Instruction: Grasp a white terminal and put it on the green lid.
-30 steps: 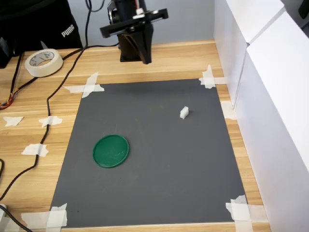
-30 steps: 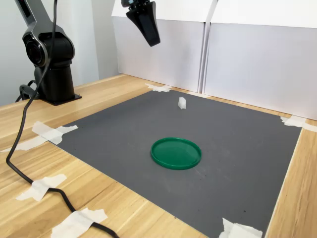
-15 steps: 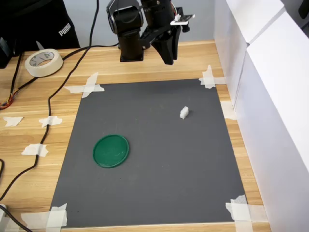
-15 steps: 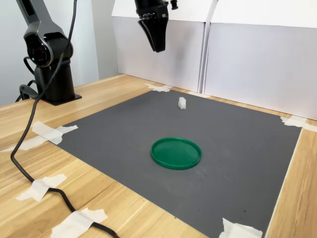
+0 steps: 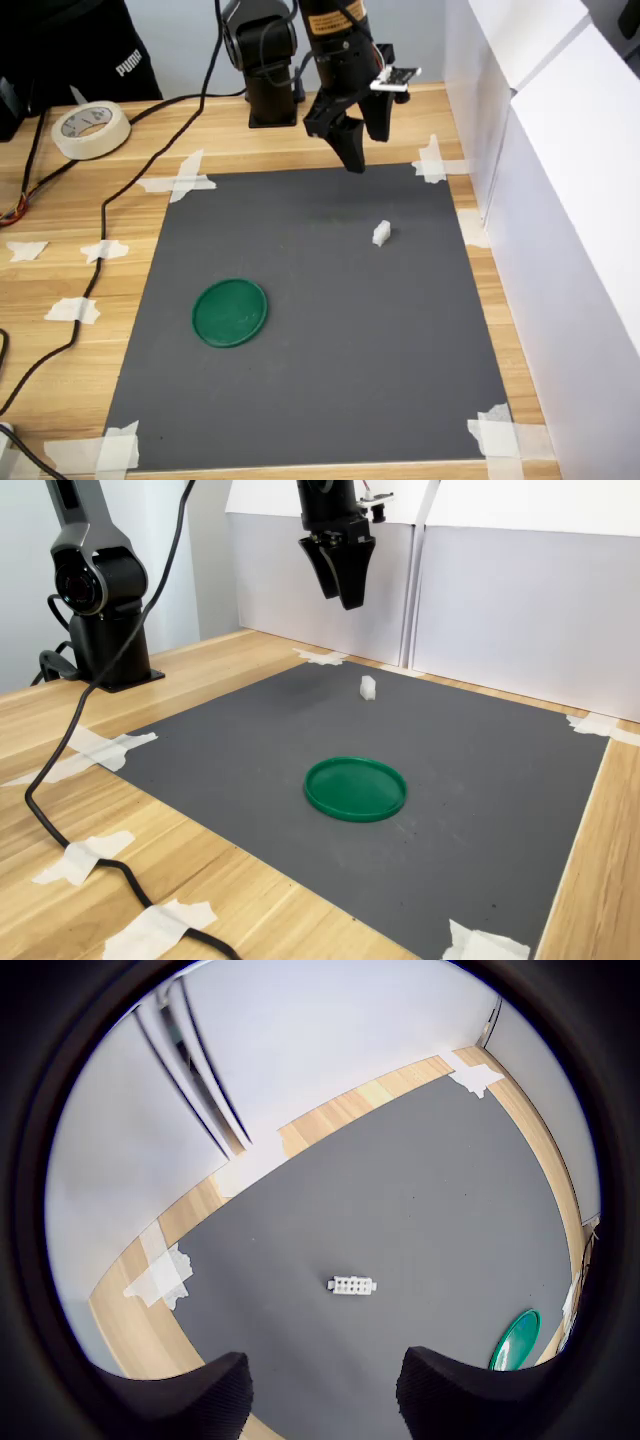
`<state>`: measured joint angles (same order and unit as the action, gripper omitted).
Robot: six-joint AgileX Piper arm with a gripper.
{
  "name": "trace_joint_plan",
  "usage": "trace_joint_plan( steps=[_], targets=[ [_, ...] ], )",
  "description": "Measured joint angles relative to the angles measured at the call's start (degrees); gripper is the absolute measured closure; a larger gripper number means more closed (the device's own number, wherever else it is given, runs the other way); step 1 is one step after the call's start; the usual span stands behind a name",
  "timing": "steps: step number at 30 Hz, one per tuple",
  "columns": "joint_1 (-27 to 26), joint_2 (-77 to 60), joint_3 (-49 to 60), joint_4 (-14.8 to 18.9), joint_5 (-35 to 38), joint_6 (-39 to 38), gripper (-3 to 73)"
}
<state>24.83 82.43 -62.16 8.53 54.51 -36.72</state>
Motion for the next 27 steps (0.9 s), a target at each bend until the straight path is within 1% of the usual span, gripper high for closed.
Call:
trace_joint_plan(
  steps=[3,6,9,16,27],
  targets=[
    [0.6,2.0,-1.1,-0.6,-0.1,0.3,7.6],
    [2.7,3.6,-1.5,-2.9,-0.4,1.3,7.6],
    [4.5,5.5,-1.6,-5.0,-0.6,4.1,7.5],
    [4.9,9.3,-1.6,-9.0,-2.0,9.6,7.5],
    [4.9,15.2,-1.6,-9.0,-6.3,8.7,7.5]
  ],
)
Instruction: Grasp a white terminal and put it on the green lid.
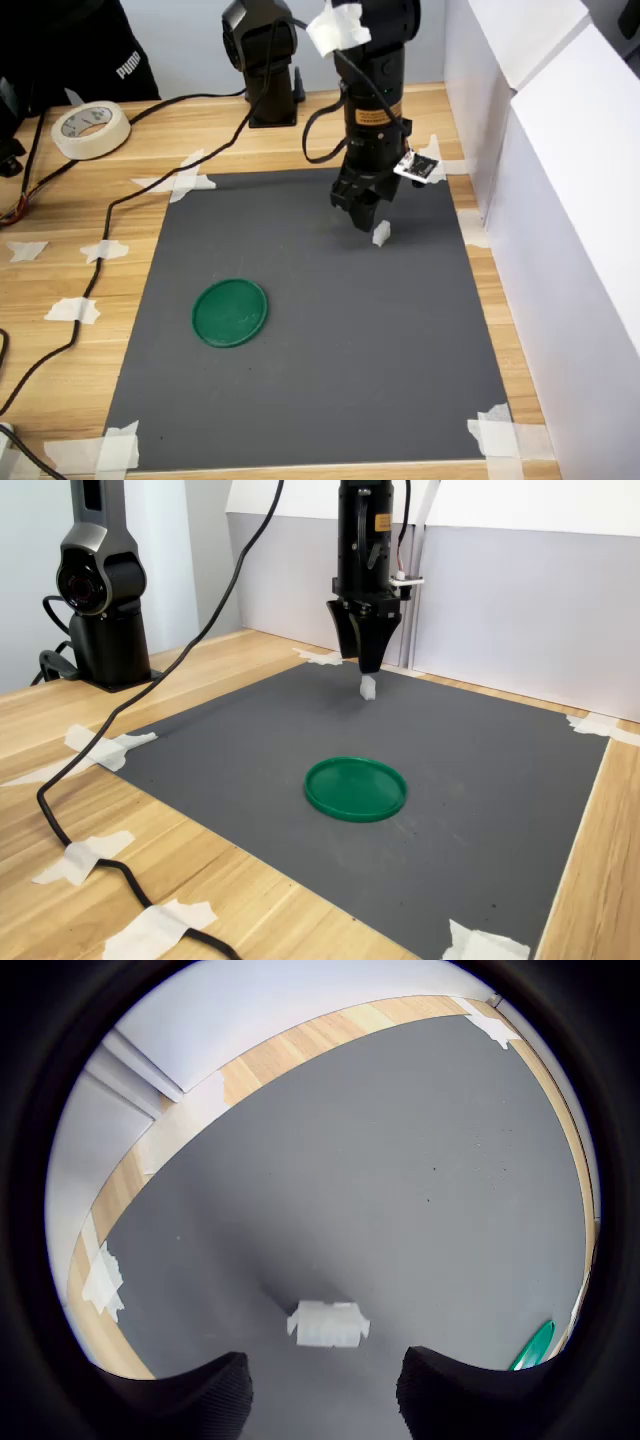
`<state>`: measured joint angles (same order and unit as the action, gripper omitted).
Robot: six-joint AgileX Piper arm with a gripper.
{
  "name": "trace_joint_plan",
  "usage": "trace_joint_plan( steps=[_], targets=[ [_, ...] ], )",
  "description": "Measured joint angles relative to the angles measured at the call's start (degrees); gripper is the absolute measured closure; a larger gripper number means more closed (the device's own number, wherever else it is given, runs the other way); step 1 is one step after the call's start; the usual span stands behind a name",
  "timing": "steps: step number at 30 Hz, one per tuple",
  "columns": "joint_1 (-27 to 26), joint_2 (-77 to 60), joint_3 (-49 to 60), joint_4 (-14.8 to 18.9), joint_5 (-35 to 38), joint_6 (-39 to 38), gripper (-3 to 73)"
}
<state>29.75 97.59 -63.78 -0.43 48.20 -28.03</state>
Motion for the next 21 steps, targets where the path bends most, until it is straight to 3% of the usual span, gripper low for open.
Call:
trace_joint_plan(
  steps=[13,21],
  targets=[
    [0.0,3.5,-0.1,0.4,-3.4,-1.0,7.5],
    [0.0,4.4,-0.1,4.1,-4.2,-2.1,9.4]
  ],
)
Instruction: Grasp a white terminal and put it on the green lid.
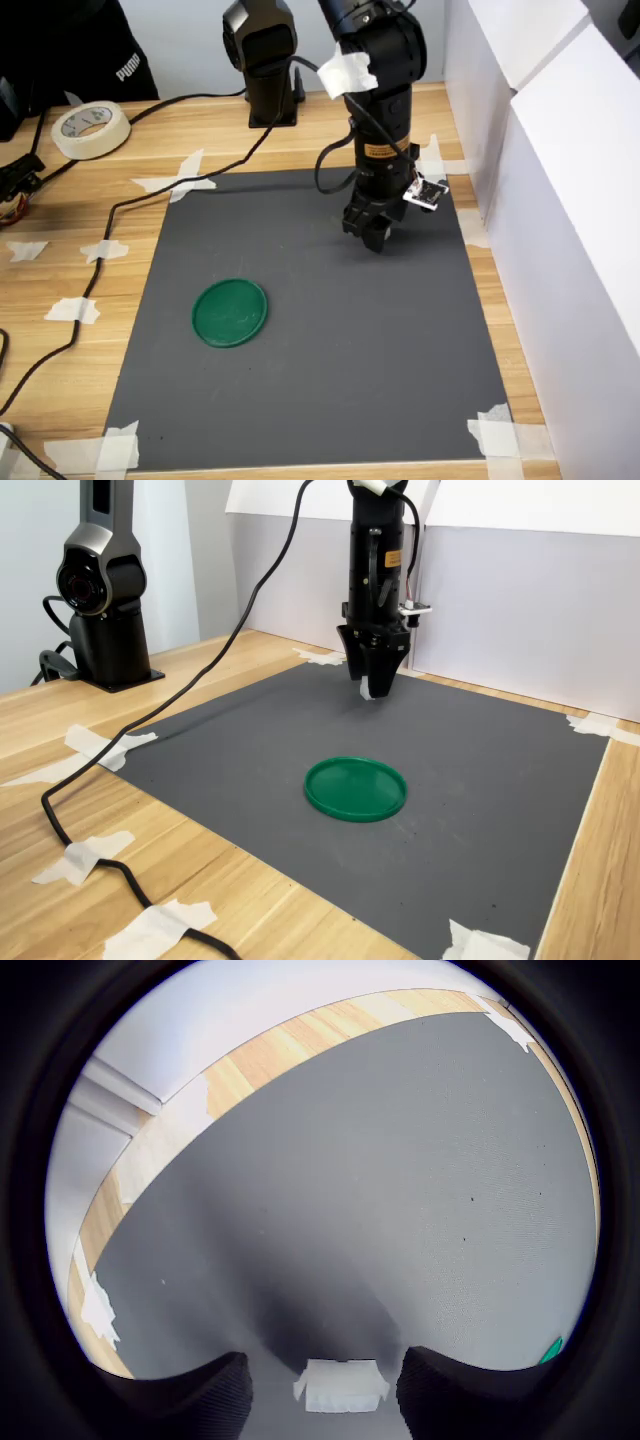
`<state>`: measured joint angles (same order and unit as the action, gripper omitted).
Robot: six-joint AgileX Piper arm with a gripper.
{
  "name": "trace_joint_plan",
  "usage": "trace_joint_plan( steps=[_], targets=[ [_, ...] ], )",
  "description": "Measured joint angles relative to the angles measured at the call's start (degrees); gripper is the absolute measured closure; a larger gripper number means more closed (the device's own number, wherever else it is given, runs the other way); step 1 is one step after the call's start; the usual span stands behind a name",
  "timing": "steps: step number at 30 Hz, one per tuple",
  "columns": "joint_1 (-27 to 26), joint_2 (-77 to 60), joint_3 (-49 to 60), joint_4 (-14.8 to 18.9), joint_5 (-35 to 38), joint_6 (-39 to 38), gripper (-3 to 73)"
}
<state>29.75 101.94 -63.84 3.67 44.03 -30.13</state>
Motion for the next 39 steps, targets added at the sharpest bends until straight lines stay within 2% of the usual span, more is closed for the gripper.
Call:
trace_joint_plan(
  steps=[11,18,30,39],
  targets=[
    [0.0,0.0,0.0,0.3,0.0,0.3,24.9],
    [0.0,0.0,-0.1,0.1,0.6,1.4,38.0],
    [-0.6,-0.7,-0.2,-3.7,3.3,2.2,38.2],
    [-8.1,-3.5,-4.6,-4.1,7.9,0.3,38.2]
  ],
)
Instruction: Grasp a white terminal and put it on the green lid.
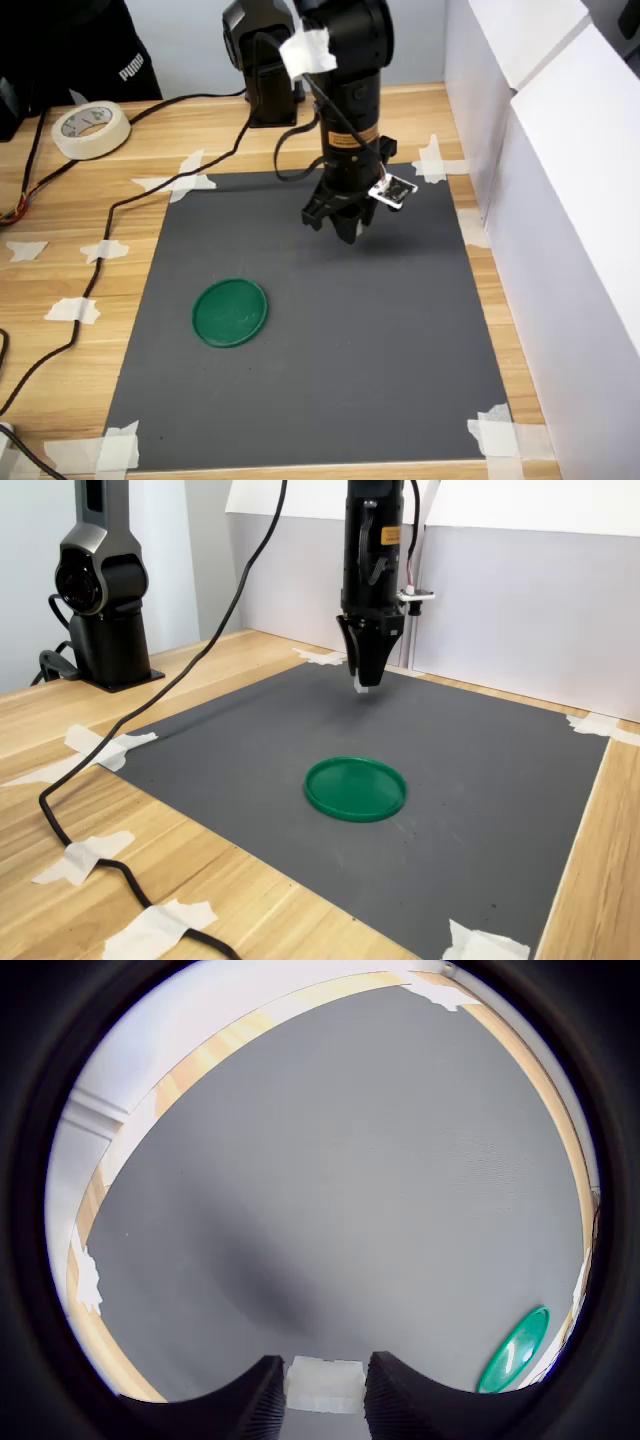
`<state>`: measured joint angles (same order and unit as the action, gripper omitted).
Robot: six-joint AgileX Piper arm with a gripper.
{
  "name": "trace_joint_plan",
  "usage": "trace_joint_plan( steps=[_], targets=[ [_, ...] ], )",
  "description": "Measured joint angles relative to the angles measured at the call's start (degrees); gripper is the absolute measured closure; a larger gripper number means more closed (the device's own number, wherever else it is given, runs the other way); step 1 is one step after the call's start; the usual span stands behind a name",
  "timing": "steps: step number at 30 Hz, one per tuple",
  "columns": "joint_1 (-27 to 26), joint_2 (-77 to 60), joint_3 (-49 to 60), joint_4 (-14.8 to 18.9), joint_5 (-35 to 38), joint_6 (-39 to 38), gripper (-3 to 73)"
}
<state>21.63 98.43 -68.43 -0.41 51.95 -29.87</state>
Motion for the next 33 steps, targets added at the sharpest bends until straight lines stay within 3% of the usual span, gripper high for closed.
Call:
trace_joint_plan(
  steps=[12,21,33],
  targets=[
    [-13.1,-0.4,-6.9,0.0,6.5,-5.4,38.2],
    [-23.8,-0.3,-6.9,0.0,4.9,-9.3,38.2],
    [-25.2,6.3,-6.9,-1.0,0.2,-10.4,38.2]
  ],
)
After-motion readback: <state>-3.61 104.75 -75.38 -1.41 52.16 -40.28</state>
